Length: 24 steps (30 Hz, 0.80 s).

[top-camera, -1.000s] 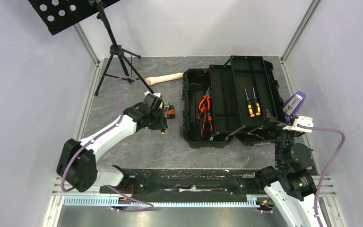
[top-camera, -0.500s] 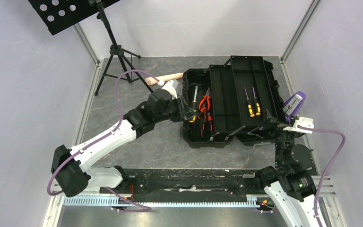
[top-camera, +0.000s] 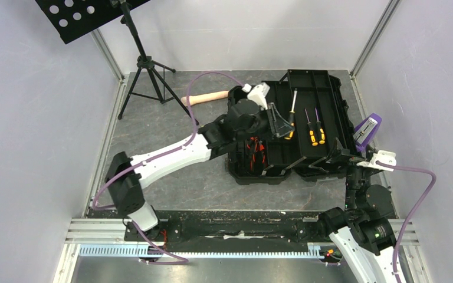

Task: Pack the tool kit

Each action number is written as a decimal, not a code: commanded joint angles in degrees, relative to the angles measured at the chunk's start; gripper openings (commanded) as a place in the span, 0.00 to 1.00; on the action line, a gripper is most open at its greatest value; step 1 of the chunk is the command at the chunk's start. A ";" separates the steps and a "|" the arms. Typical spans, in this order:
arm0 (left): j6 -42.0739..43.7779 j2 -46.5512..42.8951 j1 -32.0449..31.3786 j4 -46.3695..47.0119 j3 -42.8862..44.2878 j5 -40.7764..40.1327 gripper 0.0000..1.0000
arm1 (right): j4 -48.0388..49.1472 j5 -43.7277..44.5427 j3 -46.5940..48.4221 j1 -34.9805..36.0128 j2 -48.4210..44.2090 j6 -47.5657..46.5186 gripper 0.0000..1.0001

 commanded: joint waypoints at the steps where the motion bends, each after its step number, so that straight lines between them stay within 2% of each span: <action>1: -2.64 5.73 -1.75 4.63 7.99 -1.37 0.02 | -0.07 1.23 0.70 0.41 -0.78 0.49 0.98; 7: -5.11 12.58 -2.51 5.78 12.89 -4.07 0.03 | -0.51 1.80 0.79 0.38 -0.82 0.06 0.98; 10: -5.46 14.54 -2.49 5.54 14.68 -4.71 0.09 | -0.55 2.05 0.70 0.38 -0.74 -0.24 0.98; 18: -6.10 16.51 -2.49 5.16 16.48 -4.77 0.41 | -0.42 2.04 0.54 0.41 -0.11 -0.53 0.98; 24: -6.09 15.60 -2.54 5.42 15.64 -5.00 0.58 | -0.31 1.86 0.37 0.38 0.04 -0.48 0.98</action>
